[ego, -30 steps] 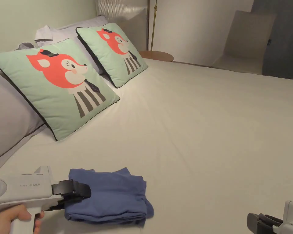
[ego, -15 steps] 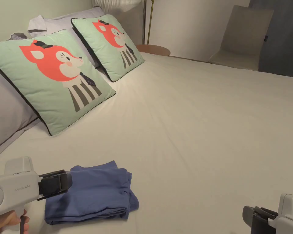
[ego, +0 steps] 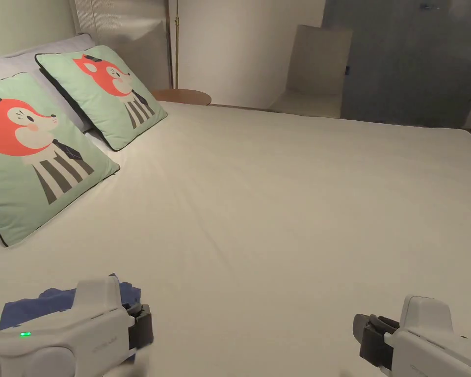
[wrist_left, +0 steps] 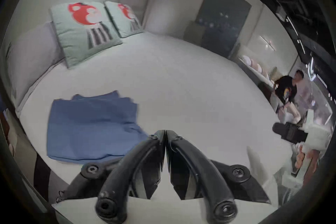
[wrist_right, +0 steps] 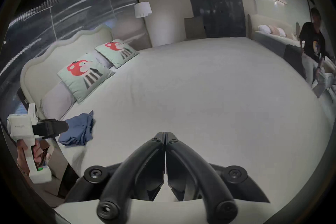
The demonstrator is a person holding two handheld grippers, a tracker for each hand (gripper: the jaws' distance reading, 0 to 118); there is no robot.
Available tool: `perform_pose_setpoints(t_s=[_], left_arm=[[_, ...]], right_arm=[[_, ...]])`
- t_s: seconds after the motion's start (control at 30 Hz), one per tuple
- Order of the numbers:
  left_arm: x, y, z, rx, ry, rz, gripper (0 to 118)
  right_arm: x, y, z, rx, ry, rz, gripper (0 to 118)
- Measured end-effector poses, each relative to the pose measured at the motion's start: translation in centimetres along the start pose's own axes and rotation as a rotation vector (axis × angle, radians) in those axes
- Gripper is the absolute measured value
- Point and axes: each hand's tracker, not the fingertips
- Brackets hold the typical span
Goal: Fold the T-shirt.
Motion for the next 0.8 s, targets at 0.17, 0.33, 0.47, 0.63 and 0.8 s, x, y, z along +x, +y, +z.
perform_pose_setpoints(t_s=[0.17, 0.33, 0.47, 0.63, 0.8], left_arm=[[7.2, 0.0, -0.8, 0.116, -0.035, -0.062, 0], [13.4, 2.2, 1.2, 0.404, 0.009, -0.168, 0], [16.4, 4.1, 3.7, 0.617, 0.008, -0.206, 0], [18.3, 4.9, 5.8, 0.776, 0.052, -0.309, 0], [18.1, 4.5, 5.4, 0.777, 0.041, -0.284, 0]], right_arm=[[2.2, 0.6, 3.1, 0.136, -0.134, 0.045, 0], [3.2, 2.4, 6.3, 0.387, -0.274, 0.112, 0], [3.4, 4.6, 8.6, 0.554, -0.332, 0.143, 0], [3.4, 7.1, 10.9, 0.706, -0.414, 0.181, 0], [3.1, 6.7, 10.8, 0.725, -0.42, 0.219, 0]])
